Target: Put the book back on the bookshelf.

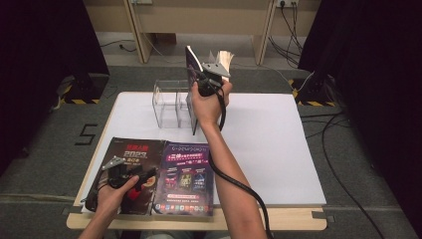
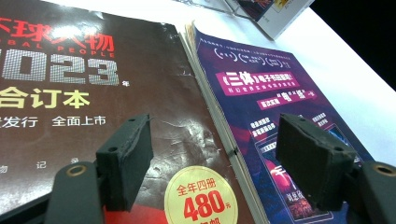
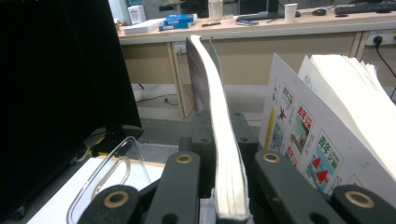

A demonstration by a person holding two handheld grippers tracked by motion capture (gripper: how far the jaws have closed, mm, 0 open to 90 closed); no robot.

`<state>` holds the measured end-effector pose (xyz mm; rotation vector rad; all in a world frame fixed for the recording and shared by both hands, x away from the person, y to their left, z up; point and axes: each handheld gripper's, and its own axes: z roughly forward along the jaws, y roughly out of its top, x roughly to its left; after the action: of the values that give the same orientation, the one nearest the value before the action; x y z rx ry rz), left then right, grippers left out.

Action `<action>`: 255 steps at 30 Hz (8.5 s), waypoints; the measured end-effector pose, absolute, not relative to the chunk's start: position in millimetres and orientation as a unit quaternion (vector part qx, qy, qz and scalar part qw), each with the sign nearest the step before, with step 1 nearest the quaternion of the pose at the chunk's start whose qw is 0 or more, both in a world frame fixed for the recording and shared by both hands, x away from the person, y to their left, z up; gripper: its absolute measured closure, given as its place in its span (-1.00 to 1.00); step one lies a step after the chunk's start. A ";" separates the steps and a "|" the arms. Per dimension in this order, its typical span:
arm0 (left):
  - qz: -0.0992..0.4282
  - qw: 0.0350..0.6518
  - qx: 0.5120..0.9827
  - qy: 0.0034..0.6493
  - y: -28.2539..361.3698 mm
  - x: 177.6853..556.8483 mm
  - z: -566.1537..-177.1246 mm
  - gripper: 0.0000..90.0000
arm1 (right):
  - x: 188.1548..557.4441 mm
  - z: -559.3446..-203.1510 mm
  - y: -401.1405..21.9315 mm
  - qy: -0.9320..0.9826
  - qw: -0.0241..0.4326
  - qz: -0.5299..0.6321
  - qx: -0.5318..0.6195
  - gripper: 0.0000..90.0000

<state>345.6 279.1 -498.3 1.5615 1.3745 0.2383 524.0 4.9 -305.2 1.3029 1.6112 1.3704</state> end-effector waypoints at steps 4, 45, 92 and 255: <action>0.098 0.500 0.646 0.568 279.4 345.6 -498.2 -0.41 | 528.2 -308.4 6.5 0.613 0.321 0.520 0.500 0.87; 0.098 0.500 0.646 0.568 279.9 345.9 -498.8 -0.41 | 540.5 -321.1 14.4 0.599 0.340 0.511 0.514 0.86; 0.098 0.497 0.652 0.564 274.5 345.4 -499.6 -0.41 | 515.9 -330.4 -0.6 0.627 0.337 0.478 0.516 0.46; 0.053 0.469 0.672 0.571 230.9 373.7 -496.1 -0.27 | 426.2 -490.1 -50.5 0.731 0.112 0.372 0.561 0.18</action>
<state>373.7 230.9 -496.1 1.6467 1.3987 0.1296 426.2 -50.5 -490.1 1.6452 2.1470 1.0908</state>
